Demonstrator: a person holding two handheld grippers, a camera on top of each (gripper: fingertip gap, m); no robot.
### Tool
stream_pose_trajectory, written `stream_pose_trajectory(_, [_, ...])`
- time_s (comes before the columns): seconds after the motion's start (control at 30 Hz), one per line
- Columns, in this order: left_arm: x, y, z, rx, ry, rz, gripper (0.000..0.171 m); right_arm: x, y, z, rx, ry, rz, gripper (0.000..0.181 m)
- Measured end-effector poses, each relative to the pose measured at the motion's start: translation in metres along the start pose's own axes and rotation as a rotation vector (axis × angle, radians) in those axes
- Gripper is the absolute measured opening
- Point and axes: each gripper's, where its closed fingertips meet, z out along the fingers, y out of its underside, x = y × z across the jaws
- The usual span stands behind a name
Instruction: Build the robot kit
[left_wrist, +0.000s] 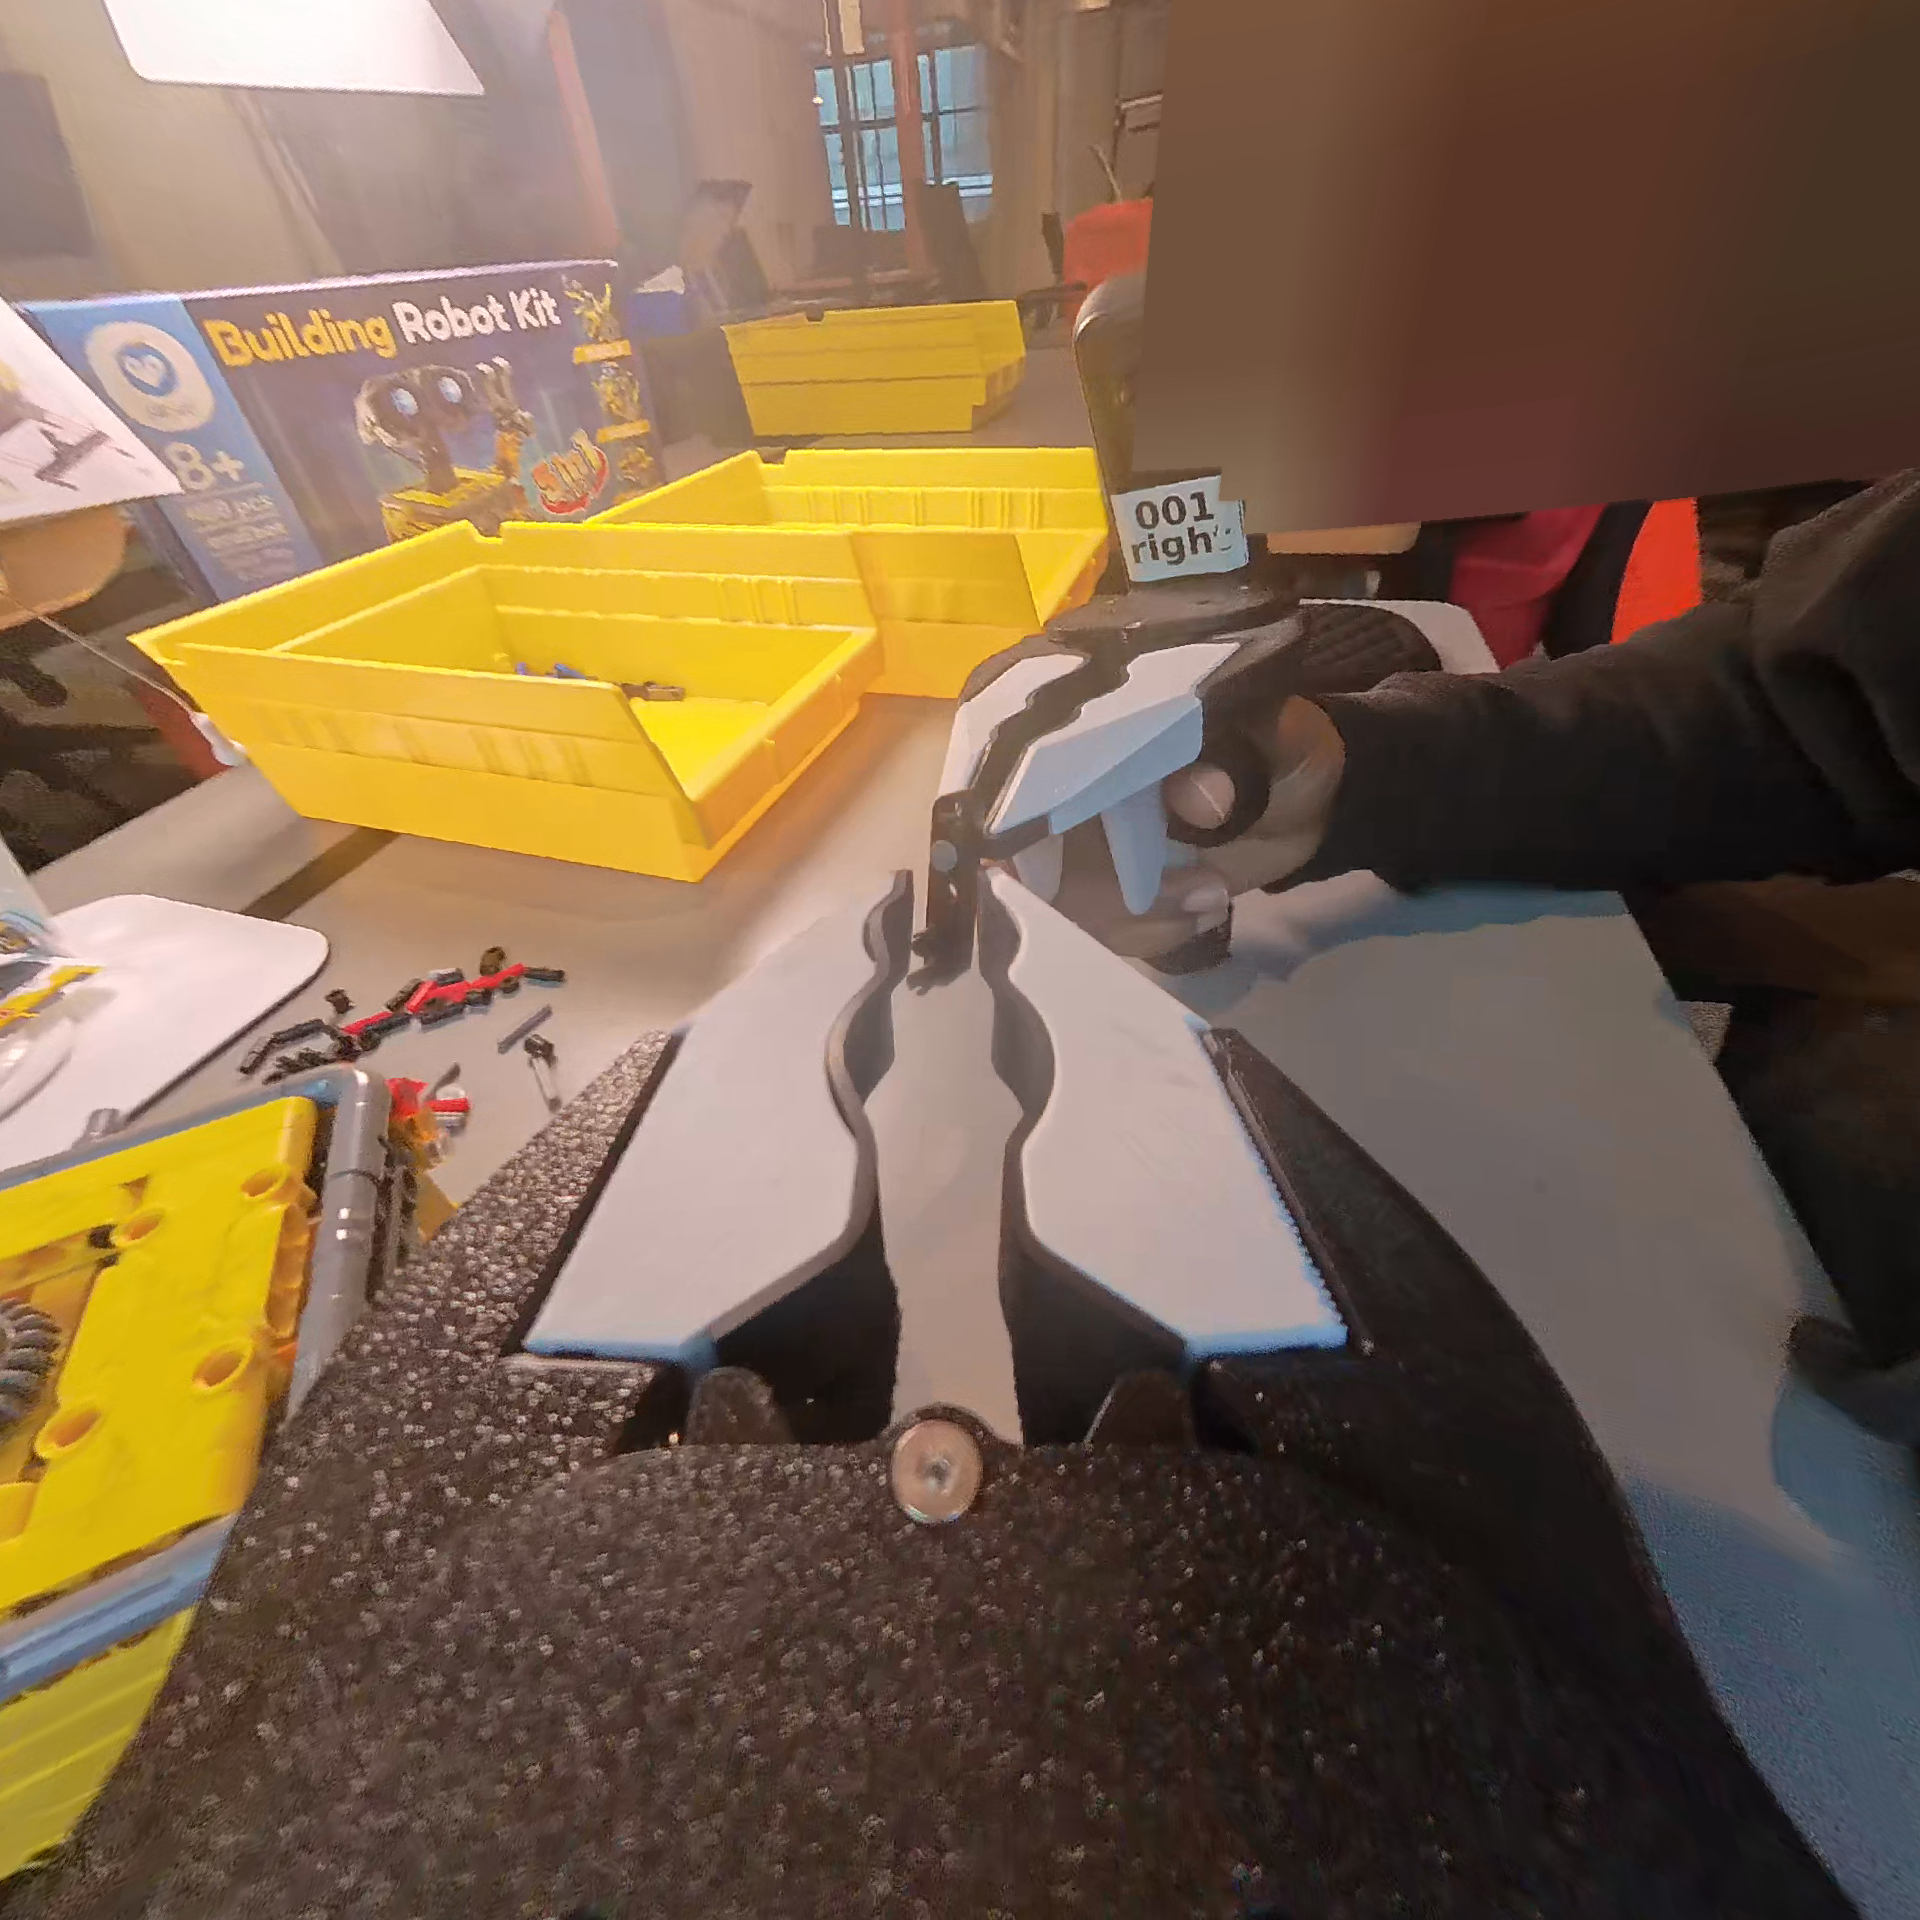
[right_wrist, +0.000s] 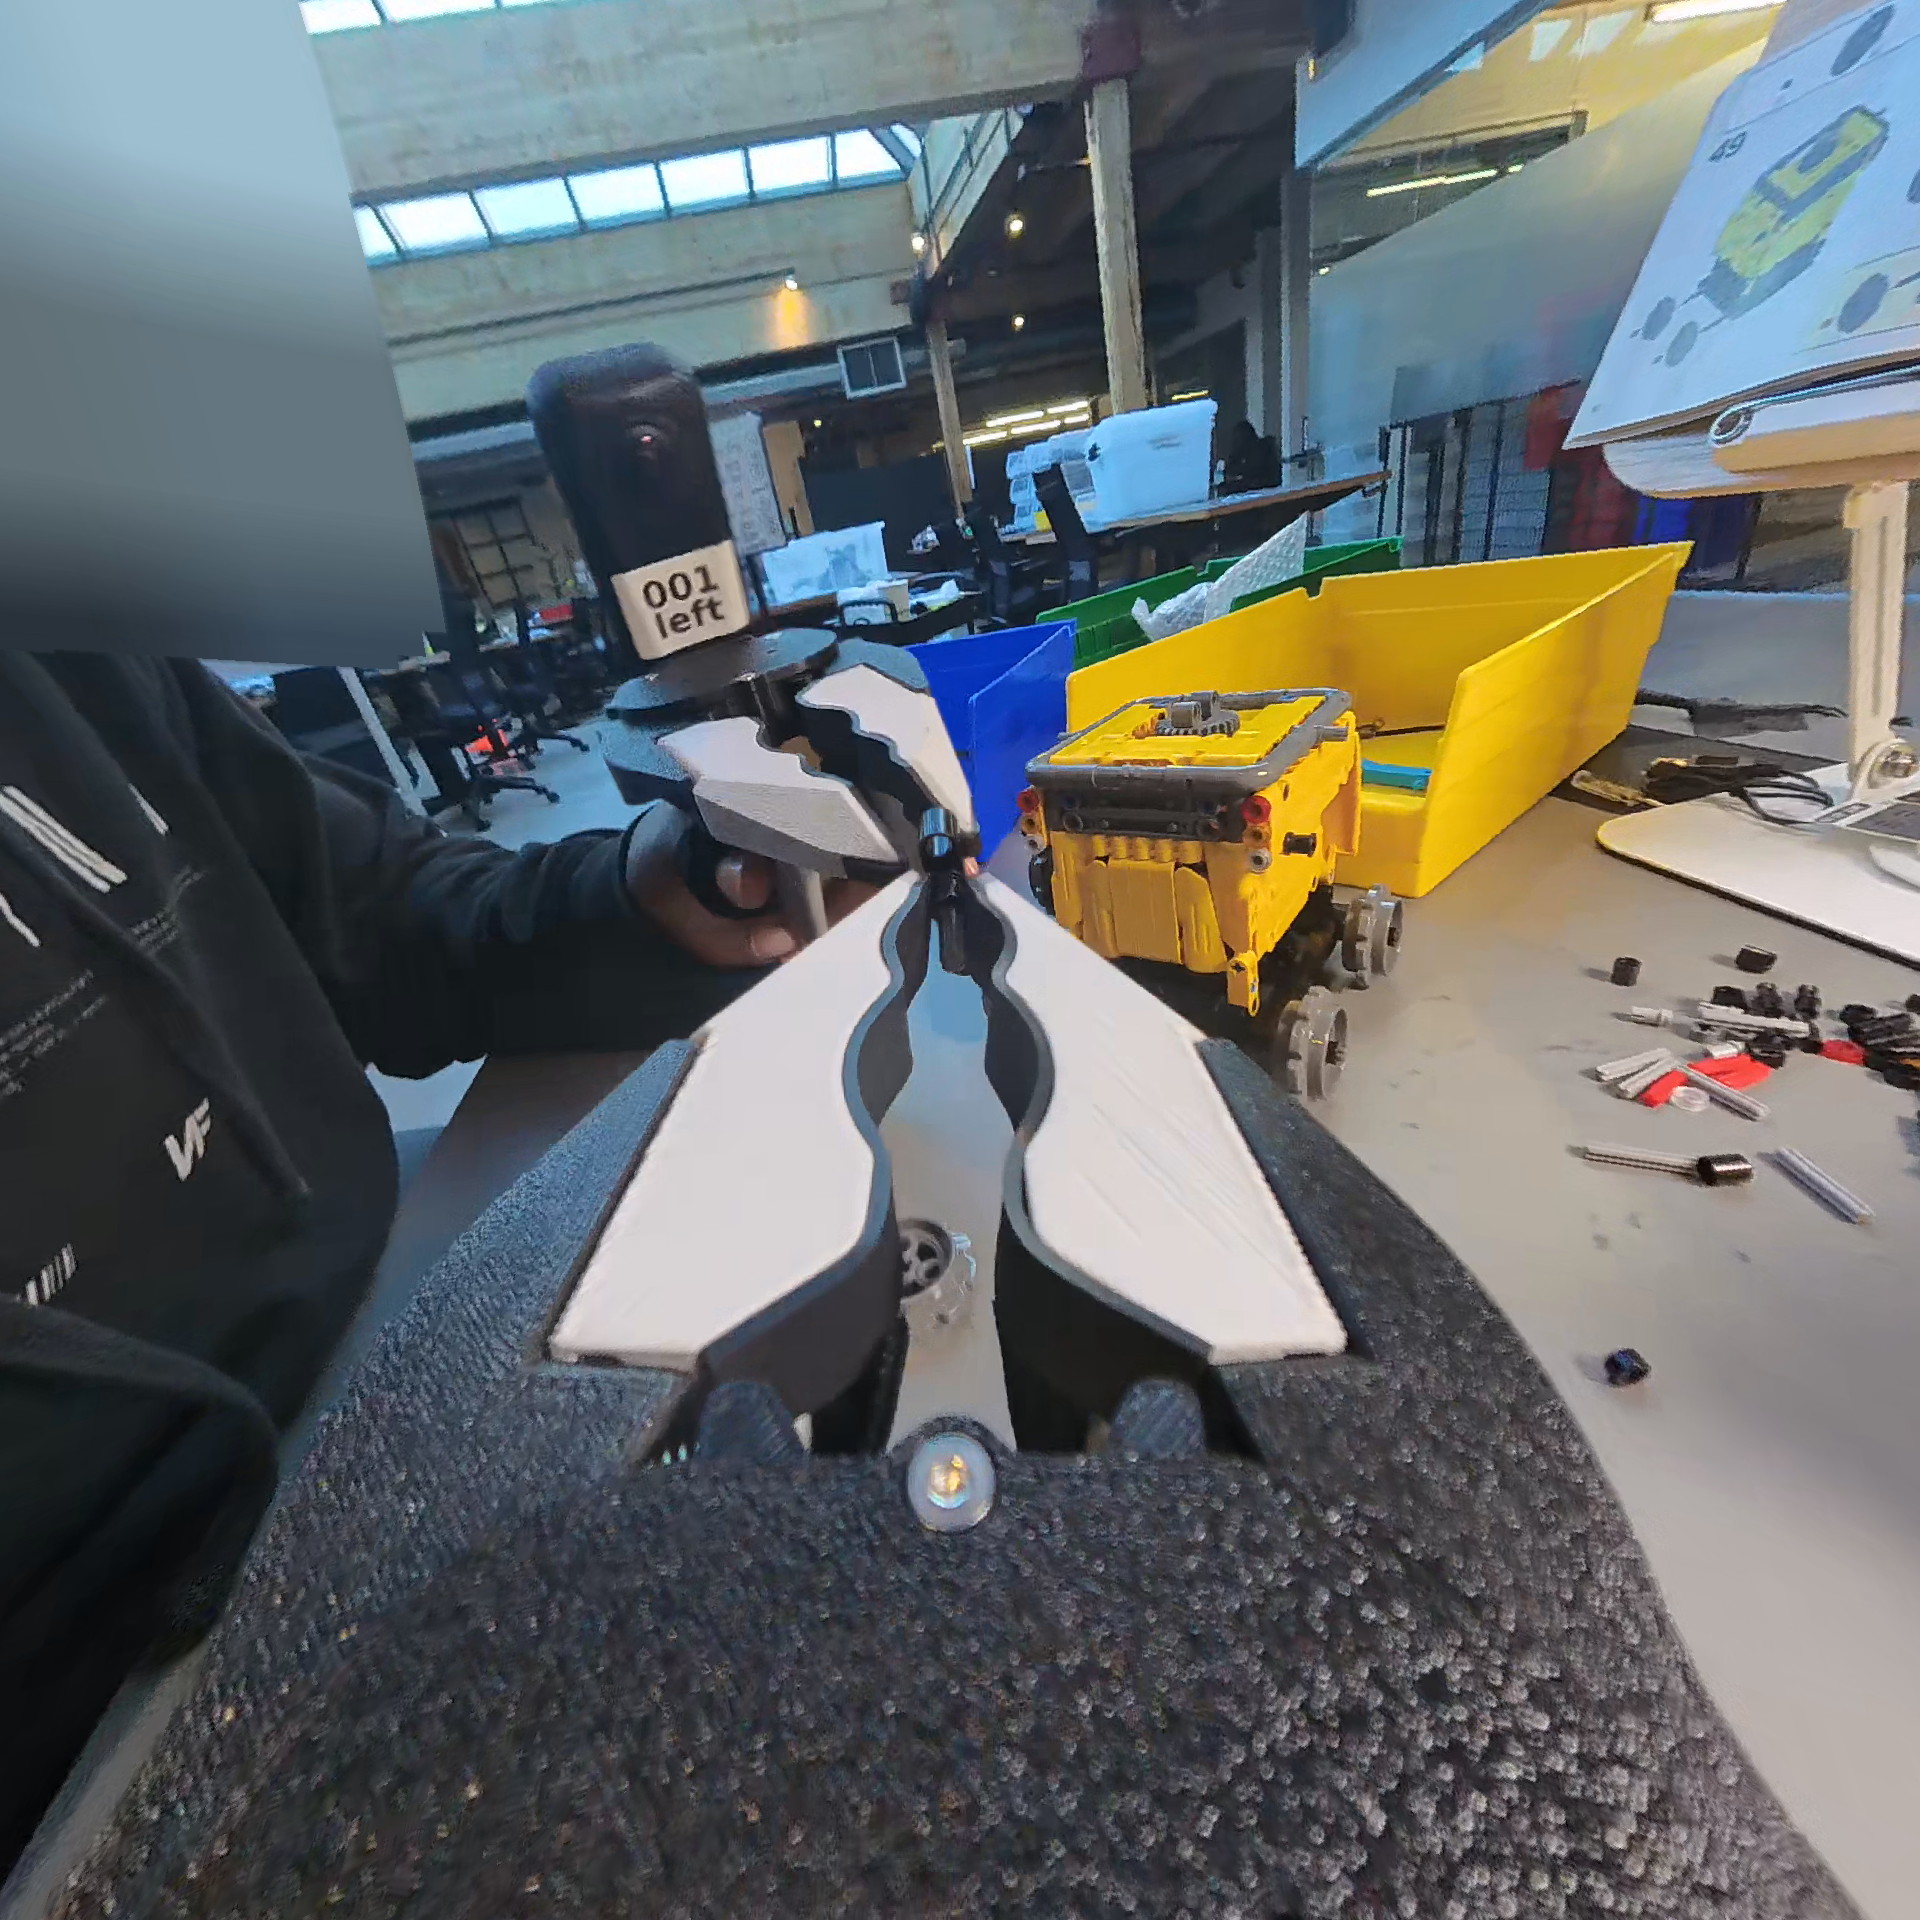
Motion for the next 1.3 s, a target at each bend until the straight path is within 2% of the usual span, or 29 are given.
stream_pose_trajectory(0.1, [-0.001,-0.001,0.000,-0.008,-0.040,0.058,0.000,0.001,0.001,0.003,0.007,0.012,0.032,0.006])
stream_pose_trajectory(0.47, [0.001,0.006,0.002,-0.064,-0.059,0.156,0.000,-0.002,0.016,0.006,-0.030,0.004,0.110,0.005])
stream_pose_trajectory(0.7, [0.002,0.016,0.000,-0.162,-0.052,0.221,0.000,-0.001,0.024,0.007,-0.085,0.037,0.041,0.004])
stream_pose_trajectory(0.83, [0.006,0.026,-0.002,-0.226,-0.016,0.237,0.000,-0.002,0.032,0.007,-0.161,0.061,-0.059,0.004])
stream_pose_trajectory(1.1, [0.018,0.059,-0.002,-0.383,0.074,0.278,0.000,-0.005,0.064,0.002,-0.399,0.082,-0.387,0.004])
stream_pose_trajectory(1.3, [0.024,0.071,0.000,-0.419,0.105,0.277,0.000,-0.005,0.079,0.000,-0.491,0.083,-0.519,0.003])
